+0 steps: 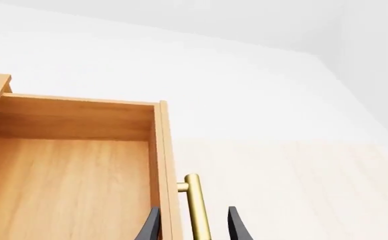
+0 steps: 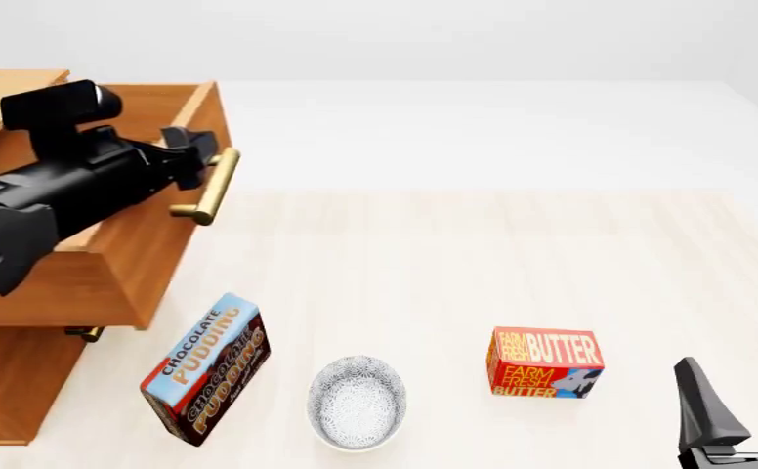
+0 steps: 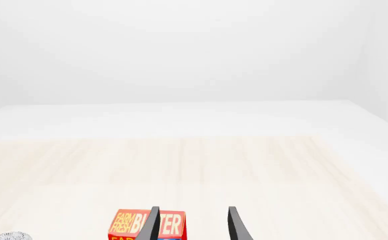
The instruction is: Put the bowl in the top drawer of the cabinet.
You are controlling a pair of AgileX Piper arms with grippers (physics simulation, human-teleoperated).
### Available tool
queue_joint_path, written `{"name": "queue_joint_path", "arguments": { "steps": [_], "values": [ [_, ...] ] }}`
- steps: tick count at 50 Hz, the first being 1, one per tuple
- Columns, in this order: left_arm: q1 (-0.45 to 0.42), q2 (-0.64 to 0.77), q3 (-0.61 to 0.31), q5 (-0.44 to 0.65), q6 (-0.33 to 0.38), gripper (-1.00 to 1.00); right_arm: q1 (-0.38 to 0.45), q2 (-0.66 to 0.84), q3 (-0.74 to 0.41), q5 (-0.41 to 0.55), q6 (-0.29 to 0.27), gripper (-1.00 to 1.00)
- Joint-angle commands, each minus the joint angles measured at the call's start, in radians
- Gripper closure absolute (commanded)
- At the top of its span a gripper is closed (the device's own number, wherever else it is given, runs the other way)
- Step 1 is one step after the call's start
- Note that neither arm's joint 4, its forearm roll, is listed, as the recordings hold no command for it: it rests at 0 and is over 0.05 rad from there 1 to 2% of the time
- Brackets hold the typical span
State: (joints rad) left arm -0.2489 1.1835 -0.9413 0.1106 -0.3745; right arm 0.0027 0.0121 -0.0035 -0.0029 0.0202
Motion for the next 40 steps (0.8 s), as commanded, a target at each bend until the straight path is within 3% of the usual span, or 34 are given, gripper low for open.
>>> {"name": "queue_joint_path", "arguments": {
  "steps": [1, 18, 40],
  "values": [
    [-0.053, 0.088, 0.115, 0.124, 0.073, -1.0, 0.0, 0.0, 0.0, 0.0, 0.0, -1.0],
    [-0.094, 0.082, 0.084, 0.145, 0.113, -1.0, 0.0, 0.0, 0.0, 0.0, 0.0, -1.0],
    [-0.132, 0.085, 0.061, 0.147, 0.112, -1.0, 0.0, 0.0, 0.0, 0.0, 0.0, -1.0]
  ]
}}
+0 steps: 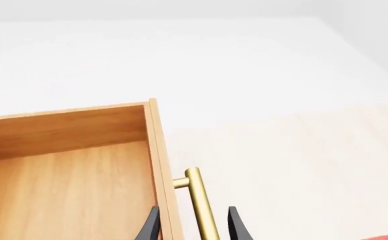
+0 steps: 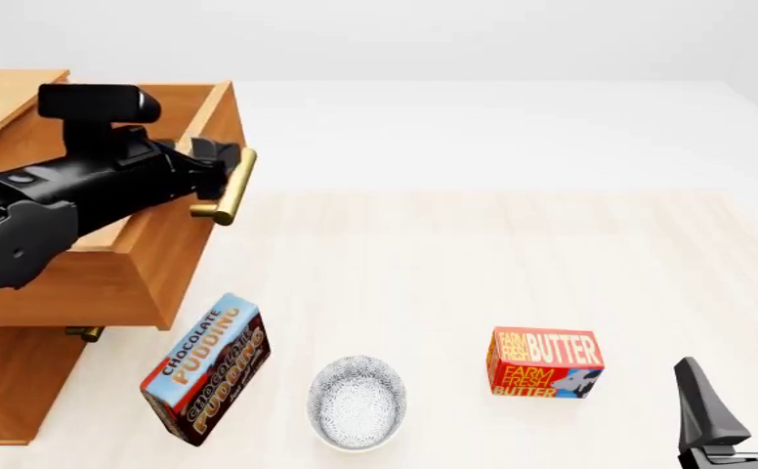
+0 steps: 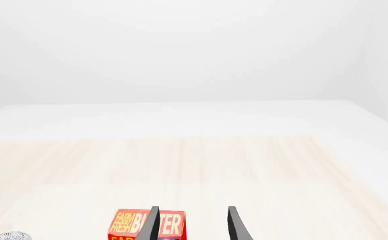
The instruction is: Put the bowl in the top drawer of the cabinet.
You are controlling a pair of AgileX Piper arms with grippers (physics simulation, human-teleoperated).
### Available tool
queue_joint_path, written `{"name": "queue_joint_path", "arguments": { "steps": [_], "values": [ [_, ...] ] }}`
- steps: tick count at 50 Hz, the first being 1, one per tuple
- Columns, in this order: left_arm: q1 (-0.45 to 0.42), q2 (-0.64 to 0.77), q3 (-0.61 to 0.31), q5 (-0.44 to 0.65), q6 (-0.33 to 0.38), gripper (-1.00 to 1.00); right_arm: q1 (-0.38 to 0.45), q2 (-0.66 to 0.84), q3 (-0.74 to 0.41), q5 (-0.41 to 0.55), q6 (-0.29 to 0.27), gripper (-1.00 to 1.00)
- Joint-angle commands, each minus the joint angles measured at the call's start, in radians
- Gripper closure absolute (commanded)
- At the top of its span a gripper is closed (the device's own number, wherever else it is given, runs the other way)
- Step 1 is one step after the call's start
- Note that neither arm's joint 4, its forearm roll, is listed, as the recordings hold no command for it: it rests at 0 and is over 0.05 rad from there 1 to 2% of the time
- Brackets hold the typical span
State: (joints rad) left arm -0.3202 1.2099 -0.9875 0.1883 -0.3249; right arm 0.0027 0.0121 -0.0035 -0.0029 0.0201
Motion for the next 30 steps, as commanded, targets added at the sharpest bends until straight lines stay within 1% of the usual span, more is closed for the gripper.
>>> {"name": "queue_joint_path", "arguments": {
  "steps": [1, 13, 24, 30],
  "values": [
    [-0.065, 0.055, 0.108, 0.07, 0.064, -1.0, 0.0, 0.0, 0.0, 0.0, 0.0, -1.0],
    [-0.055, -0.002, 0.096, 0.102, 0.074, -1.0, 0.0, 0.0, 0.0, 0.0, 0.0, -1.0],
    [-0.03, -0.099, 0.063, 0.164, 0.092, -1.0, 0.0, 0.0, 0.0, 0.0, 0.0, -1.0],
    [-0.021, -0.146, 0.03, 0.2, 0.106, -1.0, 0.0, 0.0, 0.0, 0.0, 0.0, -1.0]
  ]
}}
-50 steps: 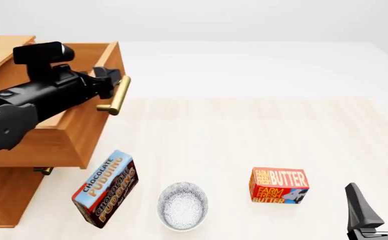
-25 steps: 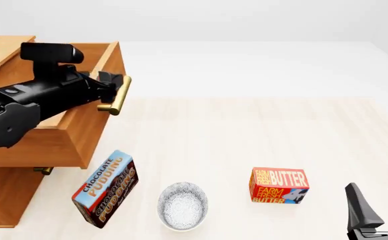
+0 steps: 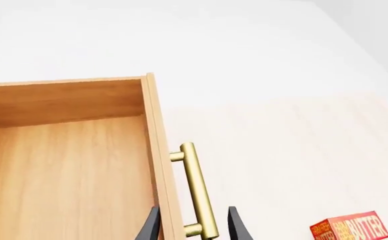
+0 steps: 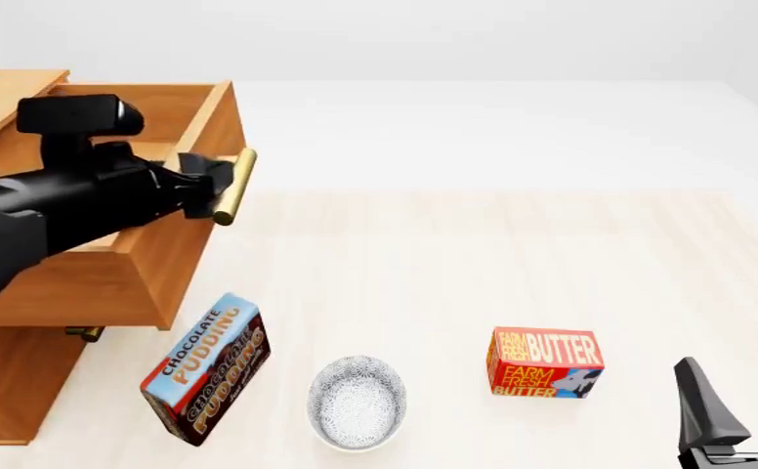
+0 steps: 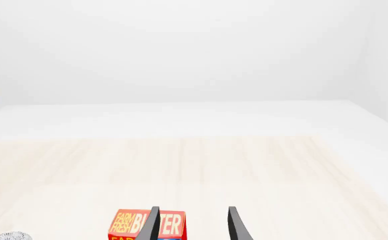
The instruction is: Put the bowl in the top drawer of the cabinet.
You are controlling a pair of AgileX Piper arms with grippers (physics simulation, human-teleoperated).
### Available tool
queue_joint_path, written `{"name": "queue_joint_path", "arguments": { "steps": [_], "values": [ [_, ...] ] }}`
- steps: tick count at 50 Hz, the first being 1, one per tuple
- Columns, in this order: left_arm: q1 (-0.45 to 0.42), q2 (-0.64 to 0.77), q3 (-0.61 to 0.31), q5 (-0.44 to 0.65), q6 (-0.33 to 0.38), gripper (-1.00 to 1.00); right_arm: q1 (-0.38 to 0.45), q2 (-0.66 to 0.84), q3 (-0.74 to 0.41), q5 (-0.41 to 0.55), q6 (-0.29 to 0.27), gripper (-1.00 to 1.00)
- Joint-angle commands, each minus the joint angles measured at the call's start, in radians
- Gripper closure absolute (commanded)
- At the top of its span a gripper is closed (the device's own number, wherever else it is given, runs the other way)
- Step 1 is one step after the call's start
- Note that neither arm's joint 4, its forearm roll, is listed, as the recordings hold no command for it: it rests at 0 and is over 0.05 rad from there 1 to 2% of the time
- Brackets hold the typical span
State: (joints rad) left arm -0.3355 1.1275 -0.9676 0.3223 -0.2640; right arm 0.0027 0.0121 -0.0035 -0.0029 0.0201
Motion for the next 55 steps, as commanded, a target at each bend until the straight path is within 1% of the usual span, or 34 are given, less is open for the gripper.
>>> {"name": "queue_joint_path", "arguments": {
  "steps": [1, 12, 18, 32, 35, 36, 37, 38, 39, 47, 49, 50, 53, 54, 55],
  "values": [
    [-0.005, -0.063, 0.01, 0.066, 0.045, -1.0, 0.0, 0.0, 0.0, 0.0, 0.0, -1.0],
    [0.013, -0.12, -0.029, 0.105, 0.062, -1.0, 0.0, 0.0, 0.0, 0.0, 0.0, -1.0],
    [0.022, -0.157, -0.069, 0.133, 0.08, -1.0, 0.0, 0.0, 0.0, 0.0, 0.0, -1.0],
    [0.013, -0.209, -0.09, 0.16, 0.095, -1.0, 0.0, 0.0, 0.0, 0.0, 0.0, -1.0],
    [0.003, -0.217, -0.091, 0.163, 0.095, -1.0, 0.0, 0.0, 0.0, 0.0, 0.0, -1.0],
    [-0.003, -0.223, -0.092, 0.162, 0.103, -1.0, 0.0, 0.0, 0.0, 0.0, 0.0, -1.0],
    [-0.01, -0.232, -0.092, 0.157, 0.13, -1.0, 0.0, 0.0, 0.0, 0.0, 0.0, -1.0],
    [-0.016, -0.238, -0.09, 0.153, 0.136, -1.0, 0.0, 0.0, 0.0, 0.0, 0.0, -1.0],
    [-0.019, -0.235, -0.088, 0.155, 0.116, -1.0, 0.0, 0.0, 0.0, 0.0, 0.0, -1.0],
    [-0.038, -0.246, -0.087, 0.153, 0.12, -1.0, 0.0, 0.0, 0.0, 0.0, 0.0, -1.0],
    [-0.056, -0.257, -0.086, 0.15, 0.145, -1.0, 0.0, 0.0, 0.0, 0.0, 0.0, -1.0],
    [-0.083, -0.266, -0.08, 0.148, 0.14, -1.0, 0.0, 0.0, 0.0, 0.0, 0.0, -1.0],
    [-0.077, -0.268, -0.068, 0.142, 0.138, -1.0, 0.0, 0.0, 0.0, 0.0, 0.0, -1.0],
    [-0.099, -0.277, -0.066, 0.141, 0.138, -1.0, 0.0, 0.0, 0.0, 0.0, 0.0, -1.0],
    [-0.099, -0.277, -0.065, 0.141, 0.138, -1.0, 0.0, 0.0, 0.0, 0.0, 0.0, -1.0]
  ]
}}
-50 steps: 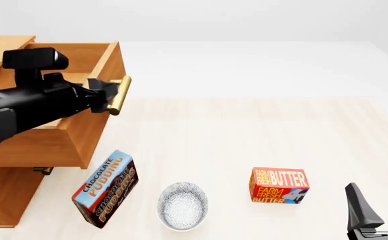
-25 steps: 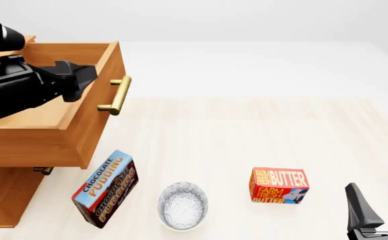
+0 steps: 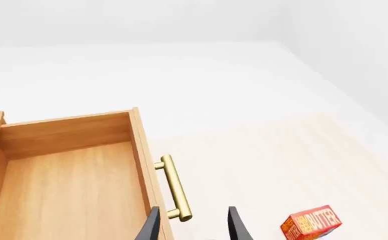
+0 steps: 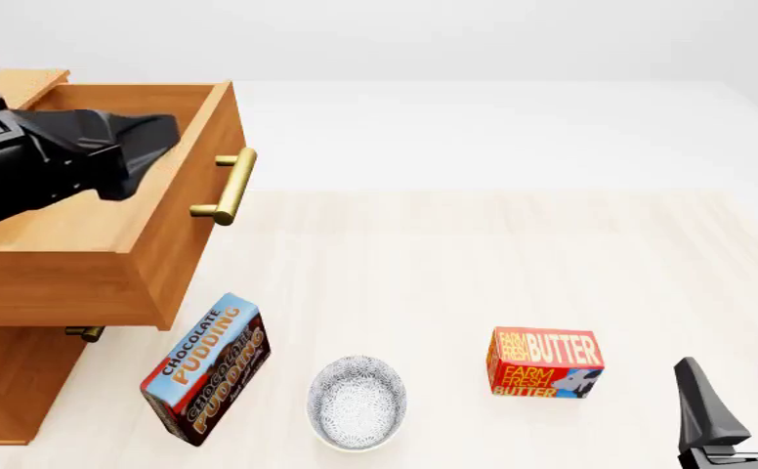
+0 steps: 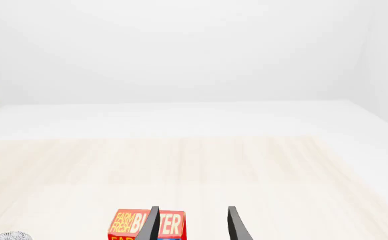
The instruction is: Put the bowl in the top drawer of the cabinet.
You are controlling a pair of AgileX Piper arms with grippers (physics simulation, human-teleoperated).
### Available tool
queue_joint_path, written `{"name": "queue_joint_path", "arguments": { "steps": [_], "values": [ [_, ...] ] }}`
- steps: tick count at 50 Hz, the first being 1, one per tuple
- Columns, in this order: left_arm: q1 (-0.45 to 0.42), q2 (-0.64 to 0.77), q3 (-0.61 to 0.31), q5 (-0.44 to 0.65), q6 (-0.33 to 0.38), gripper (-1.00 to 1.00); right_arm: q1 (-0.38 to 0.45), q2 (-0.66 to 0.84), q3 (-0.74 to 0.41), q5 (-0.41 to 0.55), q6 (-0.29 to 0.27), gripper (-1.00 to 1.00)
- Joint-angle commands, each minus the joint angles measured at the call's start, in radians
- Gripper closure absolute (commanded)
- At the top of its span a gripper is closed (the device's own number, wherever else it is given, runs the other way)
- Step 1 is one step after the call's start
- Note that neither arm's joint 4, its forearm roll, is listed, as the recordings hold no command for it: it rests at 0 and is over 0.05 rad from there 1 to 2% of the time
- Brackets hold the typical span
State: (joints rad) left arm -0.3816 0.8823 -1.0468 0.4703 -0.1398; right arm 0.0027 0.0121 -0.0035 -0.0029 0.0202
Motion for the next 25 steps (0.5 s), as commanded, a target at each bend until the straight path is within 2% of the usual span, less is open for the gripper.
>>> {"name": "queue_joint_path", "arguments": {
  "steps": [1, 6, 25],
  "values": [
    [-0.068, -0.036, 0.015, -0.004, 0.013, -1.0, 0.0, 0.0, 0.0, 0.0, 0.0, -1.0],
    [-0.106, -0.051, 0.023, -0.004, 0.039, -1.0, 0.0, 0.0, 0.0, 0.0, 0.0, -1.0],
    [-0.181, -0.042, 0.062, -0.026, 0.025, -1.0, 0.0, 0.0, 0.0, 0.0, 0.0, -1.0]
  ]
}}
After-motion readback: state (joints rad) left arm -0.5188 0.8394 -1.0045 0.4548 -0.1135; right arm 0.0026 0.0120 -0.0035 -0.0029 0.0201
